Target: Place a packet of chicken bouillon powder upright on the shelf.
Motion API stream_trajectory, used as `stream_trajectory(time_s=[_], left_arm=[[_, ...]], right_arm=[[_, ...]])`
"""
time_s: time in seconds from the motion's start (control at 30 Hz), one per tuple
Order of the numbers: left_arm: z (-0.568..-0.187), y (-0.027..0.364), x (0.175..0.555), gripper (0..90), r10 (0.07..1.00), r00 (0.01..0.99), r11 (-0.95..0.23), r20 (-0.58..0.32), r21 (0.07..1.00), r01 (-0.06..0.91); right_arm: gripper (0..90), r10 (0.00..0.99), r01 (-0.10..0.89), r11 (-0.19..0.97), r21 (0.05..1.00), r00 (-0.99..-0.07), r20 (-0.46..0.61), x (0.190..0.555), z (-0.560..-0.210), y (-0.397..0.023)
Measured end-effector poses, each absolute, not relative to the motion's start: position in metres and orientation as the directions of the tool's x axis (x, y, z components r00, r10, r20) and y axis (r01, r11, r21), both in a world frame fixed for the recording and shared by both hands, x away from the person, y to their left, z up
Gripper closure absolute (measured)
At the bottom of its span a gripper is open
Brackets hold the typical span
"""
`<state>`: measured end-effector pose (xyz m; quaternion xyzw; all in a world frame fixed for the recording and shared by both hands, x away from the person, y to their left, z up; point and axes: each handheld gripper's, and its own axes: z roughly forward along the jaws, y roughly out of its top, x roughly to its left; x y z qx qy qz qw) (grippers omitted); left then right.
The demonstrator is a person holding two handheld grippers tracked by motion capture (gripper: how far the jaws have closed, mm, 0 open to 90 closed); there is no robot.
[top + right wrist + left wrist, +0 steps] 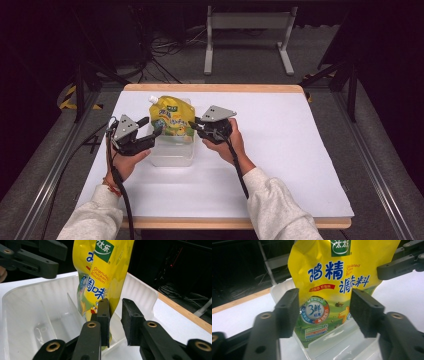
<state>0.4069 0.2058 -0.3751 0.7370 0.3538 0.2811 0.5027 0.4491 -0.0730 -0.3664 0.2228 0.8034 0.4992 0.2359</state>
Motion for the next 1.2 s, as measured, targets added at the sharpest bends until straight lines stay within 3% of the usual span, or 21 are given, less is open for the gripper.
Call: stream_trajectory(time_s=[0.83,1.2], left_arm=[[-0.383,0.182,0.365,29.7,0.736,0.663,-0.347,0.137,0.917,0.195],[-0.379,0.168,0.345,25.2,0.700,0.696,-0.376,0.164,0.912,0.163]], right_arm=[[75.9,0.609,0.128,0.462,0.878,-0.765,-0.209,0.433,-0.362,-0.116],[64.5,0.633,0.140,0.493,0.859,-0.735,-0.244,0.421,-0.360,-0.141]])
